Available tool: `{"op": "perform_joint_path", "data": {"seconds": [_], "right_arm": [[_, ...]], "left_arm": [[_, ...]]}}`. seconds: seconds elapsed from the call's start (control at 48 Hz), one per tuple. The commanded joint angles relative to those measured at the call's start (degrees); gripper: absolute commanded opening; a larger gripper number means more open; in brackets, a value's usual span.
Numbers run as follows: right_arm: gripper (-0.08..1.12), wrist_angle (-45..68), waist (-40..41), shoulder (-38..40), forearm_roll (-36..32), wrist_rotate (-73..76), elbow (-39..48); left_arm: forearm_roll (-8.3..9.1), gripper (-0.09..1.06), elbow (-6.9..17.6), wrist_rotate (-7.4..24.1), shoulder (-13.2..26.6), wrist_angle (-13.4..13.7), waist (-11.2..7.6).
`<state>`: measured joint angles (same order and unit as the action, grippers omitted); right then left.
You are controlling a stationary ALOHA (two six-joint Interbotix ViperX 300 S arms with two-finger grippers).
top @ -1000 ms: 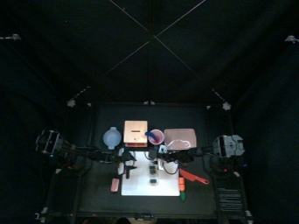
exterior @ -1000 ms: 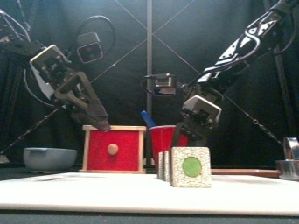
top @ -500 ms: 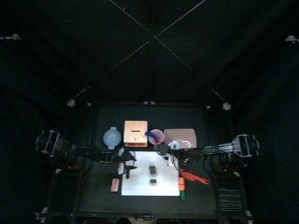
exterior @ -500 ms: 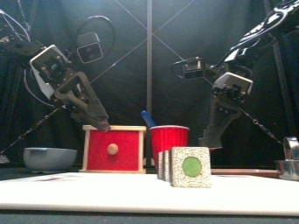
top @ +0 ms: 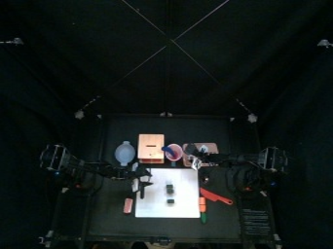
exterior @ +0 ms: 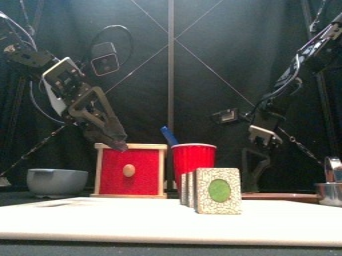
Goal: Place sushi on board then cut the sushi with the knife then place the pieces on the plate
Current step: Place the 4 sushi pieces on the plate
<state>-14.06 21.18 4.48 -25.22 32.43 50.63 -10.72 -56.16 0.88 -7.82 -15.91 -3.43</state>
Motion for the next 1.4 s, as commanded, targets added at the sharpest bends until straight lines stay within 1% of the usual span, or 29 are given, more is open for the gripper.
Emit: {"op": "perform_joint_path", "data": {"seconds": [0.021, 0.125, 0.312, 0.438, 0.583, 0.708, 0.875, 1.062, 1.396], "right_arm": [[0.88, 0.97, 1.93, -1.14, -0.26, 0.09, -0.97], [0.92, 0.88, 2.02, -0.88, -0.88, 0.09, -1.05], [0.92, -2.37, 0.35, 3.78, -1.05, 0.09, -2.20], [0.92, -3.87, -5.71, 7.56, -1.32, 0.00, -3.52], [0.92, -3.87, -14.41, 8.70, -2.55, 0.00, -5.45], [0.92, -3.69, -20.13, 7.38, -3.25, 0.26, -7.21], [0.91, -2.46, -24.35, 4.57, -3.25, 0.53, -9.49], [0.91, -2.20, -26.46, 1.14, -3.34, 0.09, -12.39], [0.91, -2.20, -27.69, -3.96, -3.43, 0.00, -15.73]], "left_arm": [[0.09, 0.84, 0.62, 0.00, -0.44, -0.18, 0.26], [0.09, 0.84, 0.53, 0.00, -0.44, -0.18, 0.26], [0.18, 0.84, 0.53, 0.09, -0.44, -0.18, 0.35], [0.09, 0.84, 0.53, 0.00, -0.44, -0.18, 0.44], [0.18, 0.84, 0.53, 0.00, -0.44, -0.18, 0.44], [0.09, 0.84, 0.53, 0.00, -0.44, -0.18, 0.35], [0.09, 0.84, 0.62, 0.00, -0.44, -0.18, 0.53], [-0.09, 0.84, 0.62, -0.09, -0.44, -0.18, 0.62], [0.00, 0.84, 0.44, -0.09, -0.44, -0.18, 0.62]]}}
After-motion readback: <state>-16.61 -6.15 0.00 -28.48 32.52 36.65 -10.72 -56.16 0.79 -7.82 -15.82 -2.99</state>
